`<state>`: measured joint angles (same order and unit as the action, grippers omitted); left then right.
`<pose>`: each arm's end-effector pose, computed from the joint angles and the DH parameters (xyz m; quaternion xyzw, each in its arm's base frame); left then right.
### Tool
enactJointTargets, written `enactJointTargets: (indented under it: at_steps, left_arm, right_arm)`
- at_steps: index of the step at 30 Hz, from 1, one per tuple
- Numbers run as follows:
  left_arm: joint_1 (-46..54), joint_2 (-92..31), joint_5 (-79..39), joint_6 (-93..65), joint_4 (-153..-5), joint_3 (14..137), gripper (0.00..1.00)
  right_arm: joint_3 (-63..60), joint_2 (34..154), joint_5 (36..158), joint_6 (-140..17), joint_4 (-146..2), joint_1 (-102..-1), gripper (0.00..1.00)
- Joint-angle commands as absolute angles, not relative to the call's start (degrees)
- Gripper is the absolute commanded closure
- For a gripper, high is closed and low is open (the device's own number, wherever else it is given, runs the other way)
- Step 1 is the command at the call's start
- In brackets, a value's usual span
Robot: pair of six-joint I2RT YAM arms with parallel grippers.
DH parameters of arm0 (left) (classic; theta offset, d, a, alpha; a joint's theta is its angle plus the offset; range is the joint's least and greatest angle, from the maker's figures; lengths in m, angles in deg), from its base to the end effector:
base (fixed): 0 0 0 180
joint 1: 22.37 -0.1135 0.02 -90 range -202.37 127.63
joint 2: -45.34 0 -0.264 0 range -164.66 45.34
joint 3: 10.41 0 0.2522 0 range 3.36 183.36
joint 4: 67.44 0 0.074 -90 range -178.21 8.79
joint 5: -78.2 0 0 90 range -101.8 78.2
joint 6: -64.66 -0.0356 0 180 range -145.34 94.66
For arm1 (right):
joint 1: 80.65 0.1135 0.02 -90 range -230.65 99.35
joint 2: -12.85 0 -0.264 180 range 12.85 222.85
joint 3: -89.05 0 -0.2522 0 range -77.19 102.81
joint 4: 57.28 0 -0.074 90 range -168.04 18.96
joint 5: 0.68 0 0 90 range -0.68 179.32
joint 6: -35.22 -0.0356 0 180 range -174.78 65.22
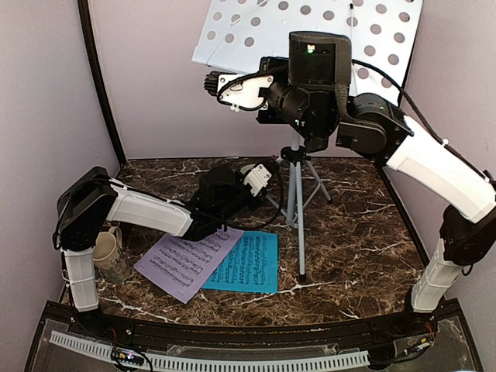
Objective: Set up the instrument practice props
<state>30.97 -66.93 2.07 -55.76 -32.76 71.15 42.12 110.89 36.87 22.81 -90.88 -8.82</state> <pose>0.2726 -0.3520 0.2365 0.3863 0.5631 -0.0635 0.7277 0.1388 0.3324 0.5221 -0.5208 0.4703 -0.3404 0.6259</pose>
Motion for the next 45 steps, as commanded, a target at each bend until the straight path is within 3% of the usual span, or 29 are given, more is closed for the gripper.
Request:
enactJointTargets:
  at_steps: [1, 17, 23, 32, 35, 39, 45]
  left_arm:
    - [31.94, -69.0, -2.06, -58.98, -39.59, 72.17, 1.0]
    - [31.94, -71.87, 0.32, -58.41, -39.77, 73.05, 1.0]
    - [31.94, -71.83, 0.38, -58.61, -40.26, 73.09, 1.0]
    - [31.94, -71.86, 0.7, -58.13, -41.24, 73.6, 1.0]
    - [31.94, -71.98, 0.83, -58.11, -41.34, 73.58, 1.0]
    - [31.94, -72.17, 1.53, -58.05, -42.0, 74.14, 1.0]
    - [31.94, -72.01, 3.35, -57.85, -43.01, 74.24, 1.0]
  right_arm:
    - [45.69, 108.43, 43.97, 25.22, -78.02, -11.12, 1.0]
    - [30.27, 104.58, 43.7, 23.46, -71.52, -12.87, 0.99]
    - [27.13, 104.57, 39.98, 25.23, -69.65, -12.25, 0.8]
    - [23.65, 101.22, 38.66, 27.12, -66.36, -8.55, 0.37]
    - [23.43, 100.64, 38.93, 26.74, -66.33, -6.45, 0.27]
    - [24.23, 100.3, 40.31, 22.42, -68.32, -3.93, 0.19]
    - [25.19, 99.17, 45.66, 3.78, -79.56, -1.39, 0.16]
